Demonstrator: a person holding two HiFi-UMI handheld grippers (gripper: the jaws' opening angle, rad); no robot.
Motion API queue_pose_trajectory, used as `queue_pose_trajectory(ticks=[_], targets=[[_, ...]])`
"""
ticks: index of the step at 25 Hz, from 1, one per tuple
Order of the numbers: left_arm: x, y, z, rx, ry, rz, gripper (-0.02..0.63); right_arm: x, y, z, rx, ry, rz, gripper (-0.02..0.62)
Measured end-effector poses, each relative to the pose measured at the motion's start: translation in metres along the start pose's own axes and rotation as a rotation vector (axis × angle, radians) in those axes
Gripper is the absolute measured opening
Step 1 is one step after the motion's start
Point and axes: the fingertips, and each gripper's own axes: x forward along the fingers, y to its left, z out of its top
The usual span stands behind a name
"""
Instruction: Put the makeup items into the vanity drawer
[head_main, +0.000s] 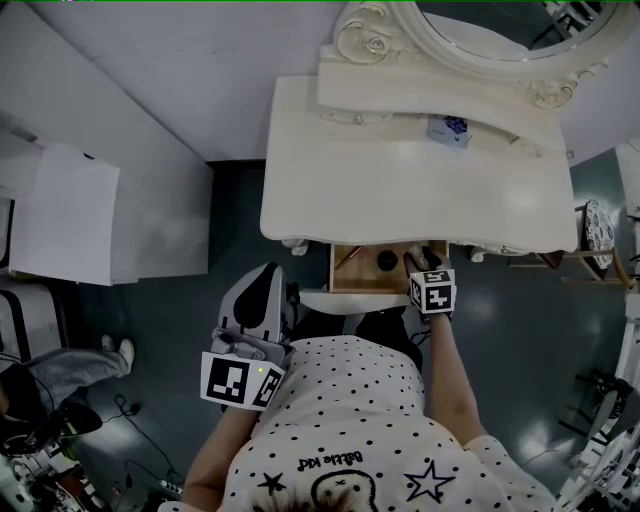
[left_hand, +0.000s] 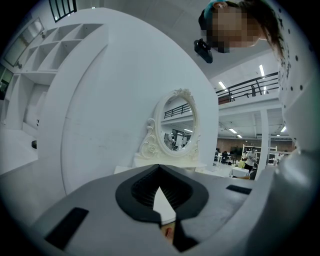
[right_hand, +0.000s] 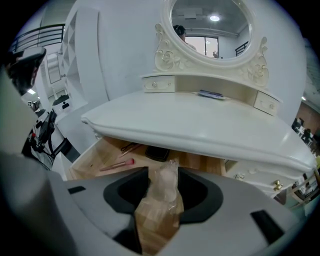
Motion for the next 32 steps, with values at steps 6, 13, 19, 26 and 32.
queue_pose_trajectory(ticks=[6,13,19,26,32], targets=[[0.001,0.000,0.000,-0.001,0.001,-0.004,-0.005,-0.003,-0.004,0.005,-0.010,-0.010,-0.010,0.176],[0.001,-0.001,-0.001,-0.001,0.001,-0.004,-0.005,-0.008,-0.006,0.009,0.009,-0.033,-0.023,0.176],[0.000,-0.002,0.002,-0.002,-0.003,0.000,-0.005,-0.014,-0.008,0.014,0.020,-0.057,-0.032,0.035],[-0.004,0.007,0.003,-0.014,-0.011,0.025,-0.005,-0.029,0.003,0.033,-0.002,-0.130,-0.024,0.008],[-0.011,0.022,0.005,-0.015,-0.018,0.072,-0.005,-0.065,0.013,0.065,-0.022,-0.248,-0.015,0.008]])
